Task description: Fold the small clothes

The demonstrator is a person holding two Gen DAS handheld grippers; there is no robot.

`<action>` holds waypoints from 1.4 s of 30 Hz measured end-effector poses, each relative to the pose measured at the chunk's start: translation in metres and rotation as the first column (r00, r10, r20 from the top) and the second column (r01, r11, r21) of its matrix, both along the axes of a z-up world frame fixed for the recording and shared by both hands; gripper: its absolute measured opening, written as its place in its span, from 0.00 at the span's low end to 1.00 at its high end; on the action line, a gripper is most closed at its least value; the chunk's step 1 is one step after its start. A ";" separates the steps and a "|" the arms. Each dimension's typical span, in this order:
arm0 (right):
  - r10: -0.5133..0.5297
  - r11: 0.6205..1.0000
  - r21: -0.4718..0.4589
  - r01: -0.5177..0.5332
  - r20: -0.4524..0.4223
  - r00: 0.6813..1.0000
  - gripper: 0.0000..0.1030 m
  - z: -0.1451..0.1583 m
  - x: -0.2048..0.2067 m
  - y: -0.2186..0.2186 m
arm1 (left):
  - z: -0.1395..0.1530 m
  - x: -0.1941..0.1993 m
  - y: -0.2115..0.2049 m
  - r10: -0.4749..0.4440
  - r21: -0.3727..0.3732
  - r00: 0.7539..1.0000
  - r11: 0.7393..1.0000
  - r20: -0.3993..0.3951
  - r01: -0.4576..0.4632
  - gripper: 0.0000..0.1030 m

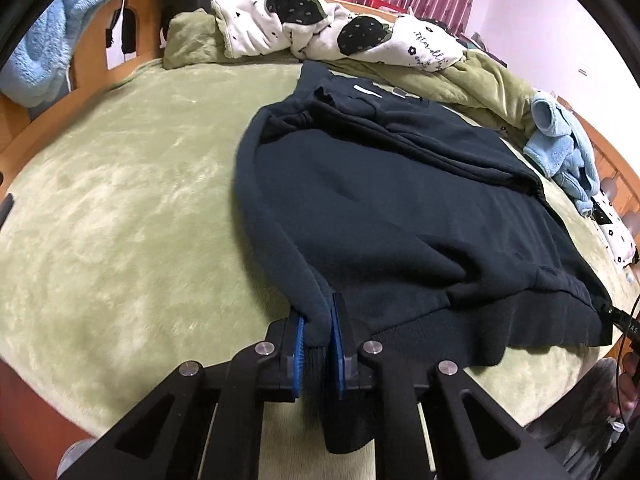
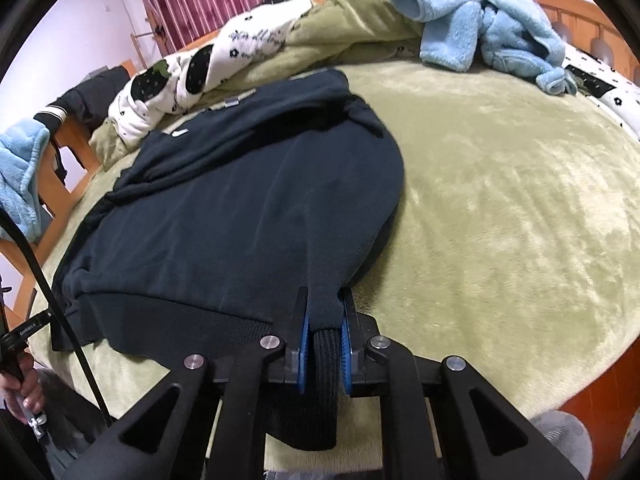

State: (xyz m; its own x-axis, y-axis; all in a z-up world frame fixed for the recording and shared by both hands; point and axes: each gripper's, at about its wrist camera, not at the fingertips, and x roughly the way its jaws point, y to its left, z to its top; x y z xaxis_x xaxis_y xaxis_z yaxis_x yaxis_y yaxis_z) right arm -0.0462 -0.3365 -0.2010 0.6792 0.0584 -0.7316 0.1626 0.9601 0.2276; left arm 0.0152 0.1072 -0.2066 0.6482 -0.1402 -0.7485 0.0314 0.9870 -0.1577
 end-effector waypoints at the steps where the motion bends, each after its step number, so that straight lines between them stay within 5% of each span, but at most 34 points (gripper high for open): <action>1: -0.001 1.000 -0.008 0.001 0.002 1.000 0.12 0.003 -0.003 0.001 | 0.003 -0.005 0.001 0.001 0.005 1.000 1.000 0.006 -0.001 0.11; 30: -0.018 1.000 0.027 0.015 0.119 0.993 0.11 0.042 -0.083 0.005 | 0.050 -0.081 0.012 0.002 0.004 0.994 1.000 0.109 -0.003 0.11; 42: -0.017 1.000 0.017 0.015 0.156 0.988 0.11 0.061 -0.089 0.009 | 0.070 -0.082 0.006 -0.002 0.012 0.990 1.000 0.140 0.000 0.11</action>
State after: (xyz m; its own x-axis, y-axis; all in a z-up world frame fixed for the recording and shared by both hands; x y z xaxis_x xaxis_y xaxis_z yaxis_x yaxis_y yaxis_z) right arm -0.1357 -0.3270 -0.1403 0.7861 0.0573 -0.6155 0.1394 0.9536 0.2668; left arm -0.0665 0.1128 -0.1370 0.7465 -0.1323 -0.6521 0.0533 0.9888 -0.1395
